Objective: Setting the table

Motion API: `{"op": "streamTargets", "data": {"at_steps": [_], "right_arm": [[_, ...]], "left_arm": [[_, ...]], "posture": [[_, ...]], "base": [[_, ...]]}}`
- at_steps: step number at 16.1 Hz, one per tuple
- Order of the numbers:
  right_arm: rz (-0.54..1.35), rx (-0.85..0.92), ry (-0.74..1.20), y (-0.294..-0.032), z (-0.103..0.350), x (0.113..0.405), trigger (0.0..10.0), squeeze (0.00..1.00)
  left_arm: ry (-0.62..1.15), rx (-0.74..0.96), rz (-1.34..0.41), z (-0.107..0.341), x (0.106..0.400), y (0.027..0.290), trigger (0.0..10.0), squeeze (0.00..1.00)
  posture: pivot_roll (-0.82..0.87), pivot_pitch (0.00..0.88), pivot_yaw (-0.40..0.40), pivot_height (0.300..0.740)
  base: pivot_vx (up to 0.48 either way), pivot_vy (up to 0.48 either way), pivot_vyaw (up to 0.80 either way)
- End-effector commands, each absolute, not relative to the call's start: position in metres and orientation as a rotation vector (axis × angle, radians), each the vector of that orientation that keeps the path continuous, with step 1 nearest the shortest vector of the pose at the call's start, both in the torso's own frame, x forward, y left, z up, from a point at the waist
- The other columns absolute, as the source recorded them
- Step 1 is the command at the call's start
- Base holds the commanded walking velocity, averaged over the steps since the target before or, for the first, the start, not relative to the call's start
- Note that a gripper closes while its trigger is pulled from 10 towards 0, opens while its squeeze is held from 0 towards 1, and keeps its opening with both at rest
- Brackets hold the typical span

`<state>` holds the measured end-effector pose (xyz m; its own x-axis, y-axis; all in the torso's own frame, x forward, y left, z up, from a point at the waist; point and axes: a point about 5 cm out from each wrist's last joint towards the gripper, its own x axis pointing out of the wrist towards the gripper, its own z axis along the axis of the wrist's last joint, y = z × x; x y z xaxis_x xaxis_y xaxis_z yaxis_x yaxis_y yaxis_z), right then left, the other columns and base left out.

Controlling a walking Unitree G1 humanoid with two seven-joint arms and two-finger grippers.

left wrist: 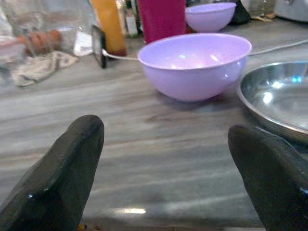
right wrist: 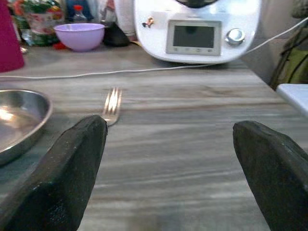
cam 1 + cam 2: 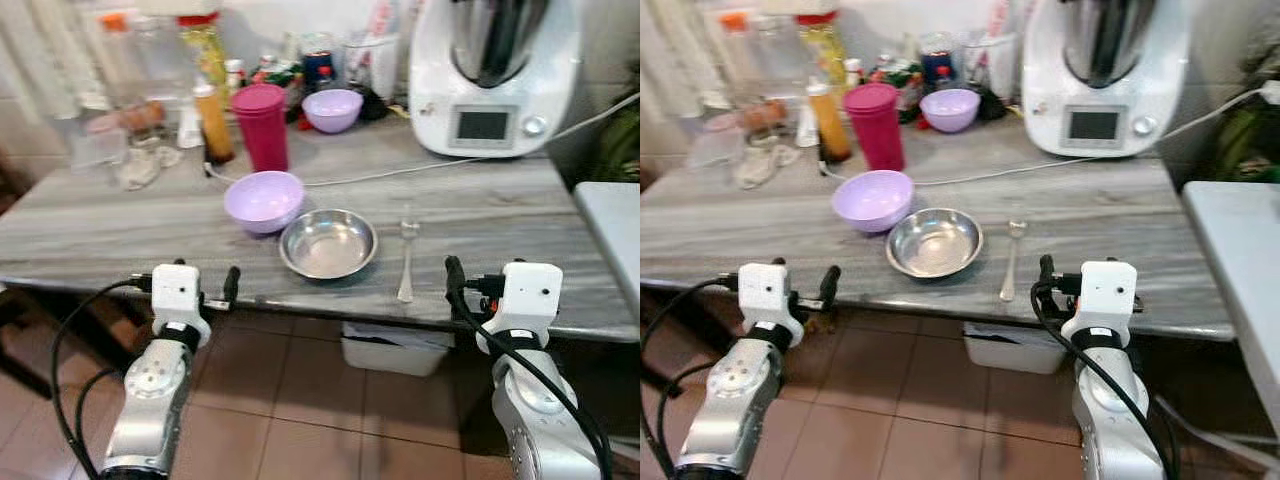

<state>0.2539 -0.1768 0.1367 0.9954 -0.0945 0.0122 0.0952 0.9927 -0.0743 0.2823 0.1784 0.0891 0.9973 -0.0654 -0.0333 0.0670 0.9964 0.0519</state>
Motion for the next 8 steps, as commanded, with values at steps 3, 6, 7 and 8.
{"op": "streamTargets", "data": {"at_steps": [3, 6, 7, 8], "right_arm": [[-0.073, -0.061, -0.028, -0.1737, 0.1435, 0.2604, 10.0, 0.0], [-0.084, -0.05, -0.036, -0.1749, 0.1459, 0.2637, 10.0, 0.0], [-0.085, -0.046, -0.033, -0.1751, 0.1451, 0.2639, 10.0, 0.0], [-0.085, -0.045, -0.03, -0.175, 0.1443, 0.2641, 10.0, 0.0]], "left_arm": [[0.044, 0.046, -0.042, 0.0918, 0.2867, 0.1767, 10.0, 0.0], [0.049, 0.056, -0.042, 0.0955, 0.2876, 0.1743, 10.0, 0.0], [0.051, 0.06, -0.037, 0.0958, 0.2876, 0.1751, 10.0, 0.0], [0.052, 0.064, -0.034, 0.096, 0.2875, 0.176, 10.0, 0.0]], "posture": [[-0.27, 0.0, 0.081, 0.74], [-0.25, 0.0, 0.083, 0.74], [-0.25, 0.0, 0.083, 0.74], [-0.25, 0.0, 0.082, 0.74]], "base": [[0.0, 0.0, -0.41], [0.0, 0.0, 0.0], [0.0, 0.0, 0.0], [0.0, 0.0, 0.0]]}}
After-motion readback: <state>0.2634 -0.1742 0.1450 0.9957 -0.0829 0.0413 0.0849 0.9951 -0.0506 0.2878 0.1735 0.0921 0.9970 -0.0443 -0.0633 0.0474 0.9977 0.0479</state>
